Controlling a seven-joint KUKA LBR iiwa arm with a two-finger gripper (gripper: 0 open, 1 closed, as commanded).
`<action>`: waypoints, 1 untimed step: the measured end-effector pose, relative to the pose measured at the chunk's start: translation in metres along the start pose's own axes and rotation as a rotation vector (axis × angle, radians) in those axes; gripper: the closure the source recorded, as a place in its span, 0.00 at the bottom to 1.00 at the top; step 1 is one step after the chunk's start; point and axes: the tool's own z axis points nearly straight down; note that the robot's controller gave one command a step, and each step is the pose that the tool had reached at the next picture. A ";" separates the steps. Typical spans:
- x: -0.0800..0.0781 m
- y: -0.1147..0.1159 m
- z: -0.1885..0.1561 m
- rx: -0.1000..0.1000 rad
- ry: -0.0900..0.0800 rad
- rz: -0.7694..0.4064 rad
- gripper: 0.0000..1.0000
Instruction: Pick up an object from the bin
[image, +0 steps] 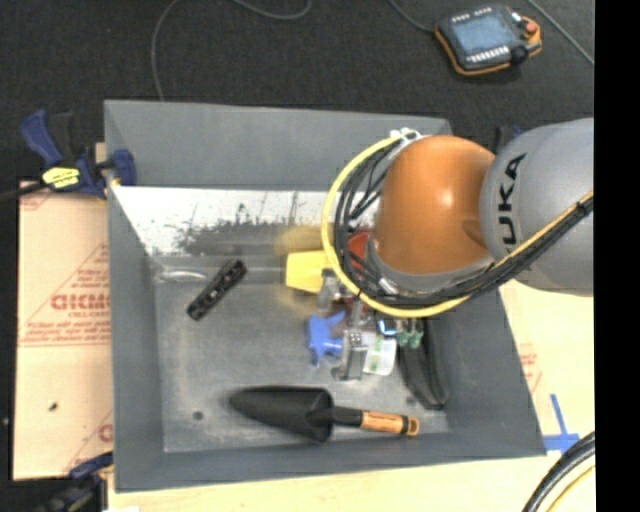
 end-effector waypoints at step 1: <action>-0.001 0.000 -0.003 0.000 -0.006 0.002 0.00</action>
Offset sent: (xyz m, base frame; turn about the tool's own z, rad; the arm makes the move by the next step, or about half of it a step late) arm -0.0470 0.0398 -0.1384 -0.0254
